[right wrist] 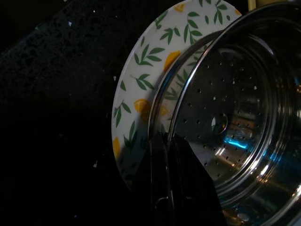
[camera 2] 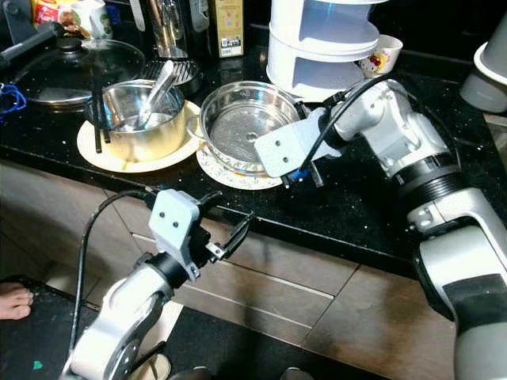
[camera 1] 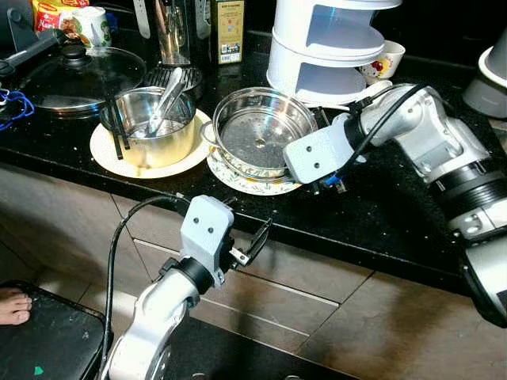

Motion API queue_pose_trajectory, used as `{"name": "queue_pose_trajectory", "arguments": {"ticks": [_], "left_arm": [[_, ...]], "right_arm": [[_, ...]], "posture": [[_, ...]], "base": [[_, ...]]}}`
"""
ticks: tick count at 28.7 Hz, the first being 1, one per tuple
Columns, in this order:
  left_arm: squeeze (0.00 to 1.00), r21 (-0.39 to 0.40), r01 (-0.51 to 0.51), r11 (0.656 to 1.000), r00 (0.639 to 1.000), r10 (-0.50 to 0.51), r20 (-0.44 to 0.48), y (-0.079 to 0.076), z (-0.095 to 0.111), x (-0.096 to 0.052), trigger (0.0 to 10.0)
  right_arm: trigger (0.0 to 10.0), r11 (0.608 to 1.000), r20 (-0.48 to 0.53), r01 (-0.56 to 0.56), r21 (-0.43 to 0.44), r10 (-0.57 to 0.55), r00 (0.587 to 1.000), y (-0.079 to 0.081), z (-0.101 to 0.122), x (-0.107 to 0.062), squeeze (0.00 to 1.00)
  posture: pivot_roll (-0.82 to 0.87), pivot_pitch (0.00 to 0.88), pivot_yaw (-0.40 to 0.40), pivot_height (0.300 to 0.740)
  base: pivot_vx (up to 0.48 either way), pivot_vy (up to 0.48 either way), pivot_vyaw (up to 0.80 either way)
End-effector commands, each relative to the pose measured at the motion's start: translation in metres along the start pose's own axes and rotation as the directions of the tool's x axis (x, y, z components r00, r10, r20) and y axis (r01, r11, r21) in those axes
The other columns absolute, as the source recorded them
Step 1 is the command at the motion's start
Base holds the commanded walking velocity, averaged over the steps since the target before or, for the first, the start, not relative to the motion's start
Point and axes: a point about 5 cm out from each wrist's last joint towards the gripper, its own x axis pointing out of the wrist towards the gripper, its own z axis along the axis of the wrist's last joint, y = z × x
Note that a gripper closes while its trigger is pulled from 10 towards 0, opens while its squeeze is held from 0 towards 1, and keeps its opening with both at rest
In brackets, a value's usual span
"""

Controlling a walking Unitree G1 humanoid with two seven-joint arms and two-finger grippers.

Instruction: Kitchen organization

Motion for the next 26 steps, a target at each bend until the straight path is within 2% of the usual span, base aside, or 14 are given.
{"name": "queue_pose_trajectory", "arguments": {"ticks": [1,8,14,15,18,26], "left_arm": [[0.00,-0.006,0.009,1.000,1.000,-0.009,0.007,-0.003,0.003,0.001,10.0],[0.00,-0.011,0.012,1.000,1.000,-0.012,0.013,-0.004,0.004,0.002,10.0],[0.00,-0.020,0.007,1.000,0.999,-0.006,0.032,-0.003,0.008,0.005,10.0],[0.00,-0.024,0.007,1.000,0.999,-0.007,0.036,-0.004,0.009,0.005,10.0],[0.00,-0.029,0.011,1.000,0.999,-0.010,0.039,-0.005,0.009,0.006,10.0],[0.00,-0.034,0.014,0.999,0.999,-0.013,0.043,-0.006,0.010,0.008,10.0]], "right_arm": [[0.0,1.000,-0.027,-0.009,-0.009,0.008,1.000,0.000,-0.003,-0.004,0.00],[0.0,1.000,-0.033,0.013,0.009,-0.013,0.999,-0.002,-0.007,-0.011,0.00],[0.0,0.995,0.011,0.074,0.062,-0.075,0.997,-0.012,-0.008,-0.025,0.00],[0.0,0.992,0.012,0.087,0.089,-0.088,0.996,-0.015,-0.010,-0.036,0.00],[0.0,0.988,0.004,0.100,0.114,-0.101,0.995,-0.017,-0.014,-0.046,0.00],[0.0,0.974,-0.024,0.164,0.158,-0.163,0.986,-0.021,-0.023,-0.053,0.00]], "posture": [[0.05,0.048,-0.078,0.740],[0.05,0.049,-0.077,0.740],[0.05,0.049,-0.079,0.740],[0.04,0.050,-0.077,0.740],[0.05,0.050,-0.077,0.740],[0.04,0.049,-0.076,0.740]], "base": [[0.000,0.000,0.00],[0.000,0.000,0.00],[0.000,0.000,0.00],[0.000,0.000,0.00],[0.000,0.000,0.00],[0.000,0.000,0.00]]}}
